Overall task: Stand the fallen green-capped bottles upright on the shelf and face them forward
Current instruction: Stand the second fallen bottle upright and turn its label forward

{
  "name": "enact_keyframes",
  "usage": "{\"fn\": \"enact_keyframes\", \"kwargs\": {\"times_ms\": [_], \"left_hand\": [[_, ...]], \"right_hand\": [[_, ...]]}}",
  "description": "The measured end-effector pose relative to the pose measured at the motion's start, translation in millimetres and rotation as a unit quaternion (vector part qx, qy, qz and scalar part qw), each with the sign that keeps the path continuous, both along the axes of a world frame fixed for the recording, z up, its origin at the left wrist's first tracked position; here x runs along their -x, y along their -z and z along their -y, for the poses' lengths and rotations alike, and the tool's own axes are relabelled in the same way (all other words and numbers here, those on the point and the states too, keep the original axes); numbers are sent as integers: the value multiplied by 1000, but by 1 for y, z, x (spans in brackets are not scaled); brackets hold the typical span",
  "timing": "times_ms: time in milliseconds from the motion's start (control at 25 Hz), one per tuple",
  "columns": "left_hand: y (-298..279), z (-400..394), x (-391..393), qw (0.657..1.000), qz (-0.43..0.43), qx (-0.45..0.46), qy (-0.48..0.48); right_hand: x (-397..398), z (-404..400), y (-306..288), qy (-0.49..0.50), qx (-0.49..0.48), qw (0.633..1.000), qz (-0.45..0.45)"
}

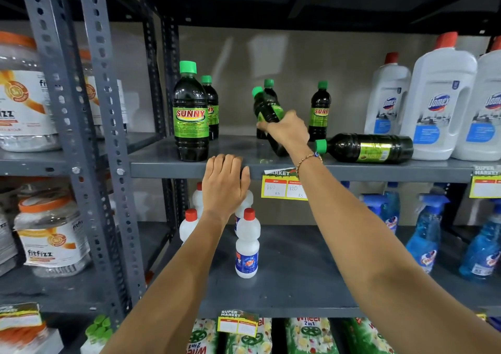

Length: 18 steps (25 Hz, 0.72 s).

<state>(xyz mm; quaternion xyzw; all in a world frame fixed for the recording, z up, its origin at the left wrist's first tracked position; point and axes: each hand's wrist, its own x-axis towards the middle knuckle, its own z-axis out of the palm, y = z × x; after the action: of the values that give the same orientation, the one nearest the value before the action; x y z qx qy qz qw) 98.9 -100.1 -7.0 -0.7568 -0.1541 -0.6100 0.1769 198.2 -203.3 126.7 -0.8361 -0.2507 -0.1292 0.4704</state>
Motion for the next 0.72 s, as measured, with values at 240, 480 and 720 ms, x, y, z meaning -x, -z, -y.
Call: {"fn": "enact_keyframes", "kwargs": {"times_ms": [240,480,720], "left_hand": [[3,1,1,1000,-28,11,-8],[2,5,5,999,-38,31,-3],[2,4,6,999,-42,31,5]], "right_hand": [[-17,-10,26,-127,-146,980,-42],[-23,-2,28,-182,-130,968,-114],[-23,-1,30,-106,-53,988,-95]]}}
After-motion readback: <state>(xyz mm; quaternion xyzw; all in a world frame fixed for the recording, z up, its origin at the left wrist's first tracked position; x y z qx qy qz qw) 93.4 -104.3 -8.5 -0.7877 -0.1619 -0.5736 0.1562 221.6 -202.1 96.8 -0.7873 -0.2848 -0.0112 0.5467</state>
